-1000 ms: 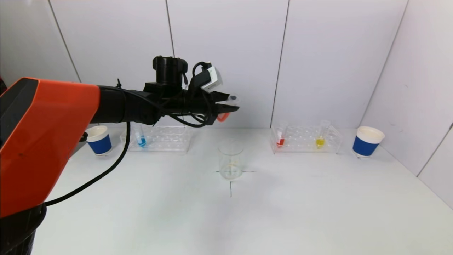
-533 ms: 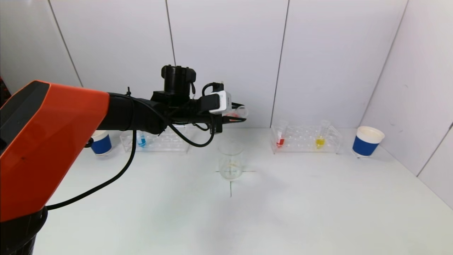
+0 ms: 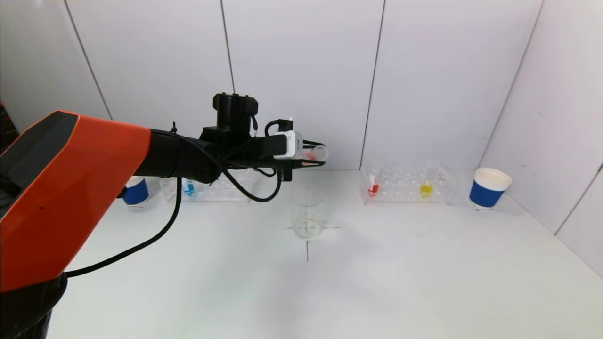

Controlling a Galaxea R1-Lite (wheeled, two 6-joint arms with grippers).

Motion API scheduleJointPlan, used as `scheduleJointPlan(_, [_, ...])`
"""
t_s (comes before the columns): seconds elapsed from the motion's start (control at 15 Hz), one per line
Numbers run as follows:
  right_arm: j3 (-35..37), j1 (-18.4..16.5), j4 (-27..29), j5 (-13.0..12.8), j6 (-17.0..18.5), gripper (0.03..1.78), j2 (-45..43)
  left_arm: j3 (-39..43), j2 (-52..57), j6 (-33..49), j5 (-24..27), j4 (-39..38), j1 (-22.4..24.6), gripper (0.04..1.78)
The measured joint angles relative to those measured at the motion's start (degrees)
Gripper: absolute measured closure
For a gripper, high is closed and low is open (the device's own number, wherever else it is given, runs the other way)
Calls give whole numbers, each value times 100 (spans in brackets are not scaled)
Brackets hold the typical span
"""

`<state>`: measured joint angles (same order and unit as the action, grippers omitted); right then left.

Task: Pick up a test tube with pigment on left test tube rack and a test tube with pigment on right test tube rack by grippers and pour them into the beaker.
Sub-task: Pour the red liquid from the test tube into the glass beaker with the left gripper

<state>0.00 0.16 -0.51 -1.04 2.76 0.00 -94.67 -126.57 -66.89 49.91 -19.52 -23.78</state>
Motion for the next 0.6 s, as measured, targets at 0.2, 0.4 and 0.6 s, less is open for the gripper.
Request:
scheduleJointPlan(0.2, [0,0,0,0,2,4,0,-20,-104,-273,201,-176,194,137])
scheduleJointPlan(0.4, [0,0,0,-1,0,4,0,2,-236,-500,288,-645,278,137])
scheduleJointPlan(0.6, [0,0,0,-1,0,4,0,33,-452,-645,339,-984,363,137])
